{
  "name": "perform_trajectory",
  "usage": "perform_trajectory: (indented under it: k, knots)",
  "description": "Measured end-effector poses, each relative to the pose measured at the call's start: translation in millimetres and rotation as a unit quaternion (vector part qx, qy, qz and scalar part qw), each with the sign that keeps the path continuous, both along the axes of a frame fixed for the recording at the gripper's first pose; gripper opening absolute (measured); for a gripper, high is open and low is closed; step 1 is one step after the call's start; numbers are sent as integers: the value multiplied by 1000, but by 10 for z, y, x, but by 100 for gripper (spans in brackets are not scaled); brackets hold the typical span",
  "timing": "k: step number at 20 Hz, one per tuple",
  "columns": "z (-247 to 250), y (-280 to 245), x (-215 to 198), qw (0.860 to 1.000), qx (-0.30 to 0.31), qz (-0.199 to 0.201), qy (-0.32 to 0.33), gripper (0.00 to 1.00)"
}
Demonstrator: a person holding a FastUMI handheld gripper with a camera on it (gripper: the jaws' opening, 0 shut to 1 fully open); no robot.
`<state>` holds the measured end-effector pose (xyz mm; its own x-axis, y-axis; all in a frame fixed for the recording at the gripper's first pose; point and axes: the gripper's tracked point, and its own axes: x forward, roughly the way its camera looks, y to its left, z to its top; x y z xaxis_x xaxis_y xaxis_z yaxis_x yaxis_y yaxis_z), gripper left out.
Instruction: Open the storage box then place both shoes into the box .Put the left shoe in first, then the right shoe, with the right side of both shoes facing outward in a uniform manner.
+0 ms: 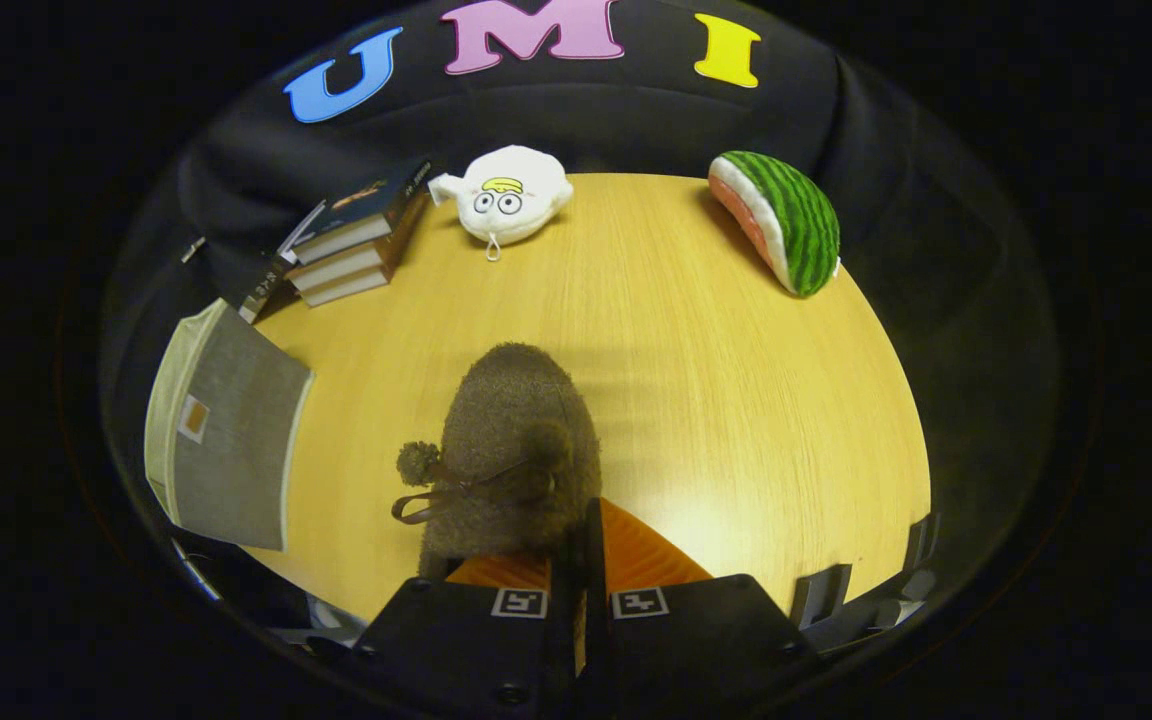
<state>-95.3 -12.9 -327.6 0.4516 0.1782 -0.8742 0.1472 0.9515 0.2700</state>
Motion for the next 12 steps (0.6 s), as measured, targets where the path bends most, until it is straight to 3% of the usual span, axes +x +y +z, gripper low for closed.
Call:
perform_trajectory:
  k: [8,12]
  knots:
    - [1169,1162,485,994,97,1,-43,9]
    - [1448,1897,601,990,134,9,-37,9]
